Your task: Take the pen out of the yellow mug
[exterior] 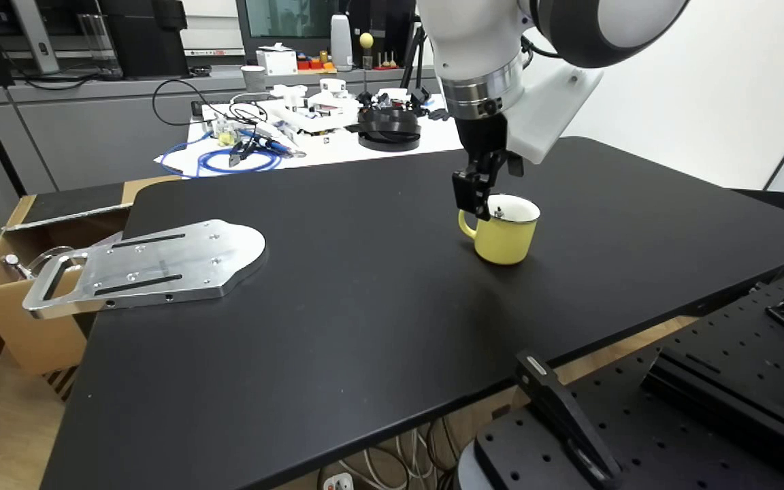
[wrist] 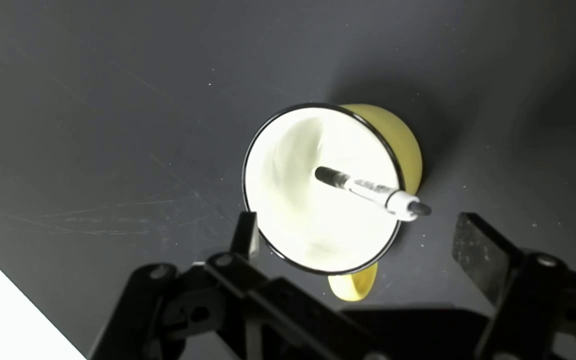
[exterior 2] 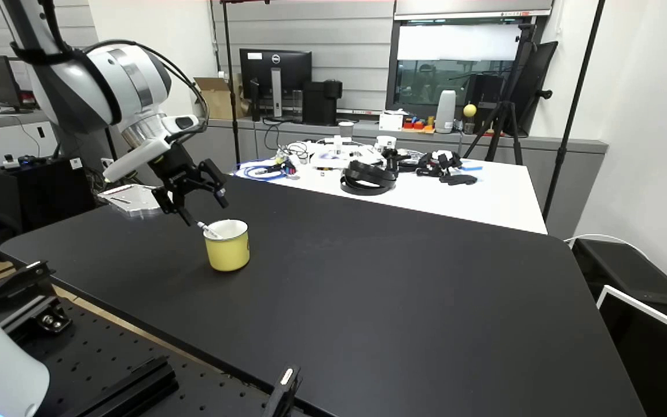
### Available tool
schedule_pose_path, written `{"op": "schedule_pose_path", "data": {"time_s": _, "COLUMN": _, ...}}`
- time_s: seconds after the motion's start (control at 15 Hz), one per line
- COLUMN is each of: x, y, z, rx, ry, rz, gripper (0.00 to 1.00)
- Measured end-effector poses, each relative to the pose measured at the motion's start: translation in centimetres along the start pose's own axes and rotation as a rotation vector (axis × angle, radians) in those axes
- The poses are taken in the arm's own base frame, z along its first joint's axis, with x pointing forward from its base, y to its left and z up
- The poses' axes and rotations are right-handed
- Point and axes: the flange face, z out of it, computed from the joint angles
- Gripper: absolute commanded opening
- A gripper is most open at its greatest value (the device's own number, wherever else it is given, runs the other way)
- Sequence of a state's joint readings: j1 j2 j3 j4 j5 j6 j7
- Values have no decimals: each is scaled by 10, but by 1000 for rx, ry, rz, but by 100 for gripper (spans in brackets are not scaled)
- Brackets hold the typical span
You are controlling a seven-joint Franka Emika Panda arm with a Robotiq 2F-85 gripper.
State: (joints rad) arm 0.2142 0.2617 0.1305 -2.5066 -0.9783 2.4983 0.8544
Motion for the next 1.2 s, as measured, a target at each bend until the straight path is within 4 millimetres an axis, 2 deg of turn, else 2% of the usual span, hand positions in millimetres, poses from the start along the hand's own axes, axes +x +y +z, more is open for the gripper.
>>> {"op": "schedule_pose_path", "data": {"time_s": 0.07, "x": 0, "y": 0, "z": 1, "rx": 0, "ry": -1, "rz": 1, "gripper": 75}}
{"op": "schedule_pose_path", "data": {"time_s": 0.13, "x": 0, "y": 0, "z": 1, "rx": 0, "ry": -2, "rz": 3, "gripper": 75}}
{"op": "schedule_pose_path", "data": {"time_s": 0.2, "x": 1, "y": 0, "z": 2, "rx": -1, "ry": -3, "rz": 4, "gripper": 69}}
{"op": "schedule_pose_path", "data": {"time_s": 0.4, "x": 1, "y": 0, "z": 5, "rx": -1, "ry": -7, "rz": 8, "gripper": 45}}
{"op": "schedule_pose_path", "data": {"time_s": 0.8, "x": 1, "y": -1, "z": 7, "rx": -1, "ry": -12, "rz": 8, "gripper": 5}}
{"op": "schedule_pose_path", "data": {"time_s": 0.87, "x": 1, "y": -1, "z": 7, "rx": -1, "ry": -14, "rz": 8, "gripper": 48}}
{"op": "schedule_pose_path", "data": {"time_s": 0.93, "x": 0, "y": -1, "z": 8, "rx": -3, "ry": -16, "rz": 8, "gripper": 44}}
{"op": "schedule_pose_path", "data": {"time_s": 1.0, "x": 0, "y": 0, "z": 8, "rx": -4, "ry": -19, "rz": 9, "gripper": 45}}
{"op": "schedule_pose_path", "data": {"time_s": 1.2, "x": -1, "y": 0, "z": 9, "rx": -10, "ry": -38, "rz": 19, "gripper": 64}}
